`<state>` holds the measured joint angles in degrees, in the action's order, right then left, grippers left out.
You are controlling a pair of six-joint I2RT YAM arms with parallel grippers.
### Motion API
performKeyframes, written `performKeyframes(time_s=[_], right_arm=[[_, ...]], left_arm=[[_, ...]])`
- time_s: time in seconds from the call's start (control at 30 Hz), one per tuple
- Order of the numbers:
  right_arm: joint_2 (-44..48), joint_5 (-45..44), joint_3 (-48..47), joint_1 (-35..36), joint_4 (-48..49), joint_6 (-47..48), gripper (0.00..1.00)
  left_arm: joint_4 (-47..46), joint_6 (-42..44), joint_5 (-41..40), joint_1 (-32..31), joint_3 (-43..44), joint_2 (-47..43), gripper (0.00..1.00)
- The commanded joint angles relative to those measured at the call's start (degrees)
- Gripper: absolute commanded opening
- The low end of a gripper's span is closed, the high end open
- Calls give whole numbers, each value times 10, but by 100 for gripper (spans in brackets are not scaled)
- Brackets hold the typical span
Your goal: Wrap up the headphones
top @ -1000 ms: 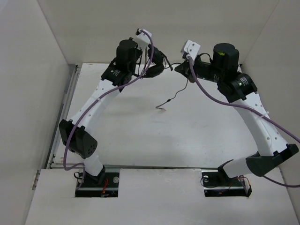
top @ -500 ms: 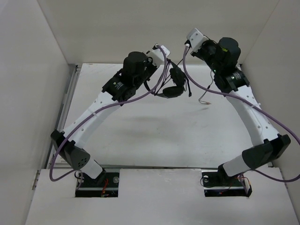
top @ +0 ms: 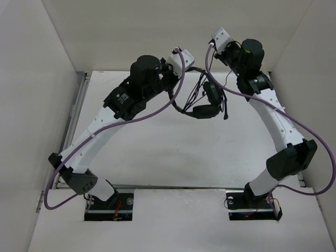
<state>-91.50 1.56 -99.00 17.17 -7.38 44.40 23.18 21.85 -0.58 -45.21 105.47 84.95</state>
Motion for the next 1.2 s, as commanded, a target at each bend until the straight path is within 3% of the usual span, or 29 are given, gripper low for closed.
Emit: performKeyframes(time_s=[0.0,0.3,0.4,0.5,0.63,0.9,1.0,1.17], right_arm=[[-3,10,-30,-11,36,-54,4],[-3,104,-1,-9,0,-196,5],[-3,177,9,-9,-9,-292,6],[0,320,36,-31,15,-457,8],[10,446,119,-38,135,-655,15],[20,515,310,-20,483,-1019,37],[27,509,347,6,533,-1068,42],[46,510,401,51,540,-1074,48]], left_arm=[[4,-32,61,-19,61,-8,0],[24,-92,87,-29,178,39,0],[26,-127,91,-19,222,56,0],[26,-158,95,-8,261,72,0],[25,-167,95,-3,307,88,0],[9,-182,77,17,388,126,0],[-5,-175,54,25,399,133,0],[-47,-154,-19,53,402,140,1]])
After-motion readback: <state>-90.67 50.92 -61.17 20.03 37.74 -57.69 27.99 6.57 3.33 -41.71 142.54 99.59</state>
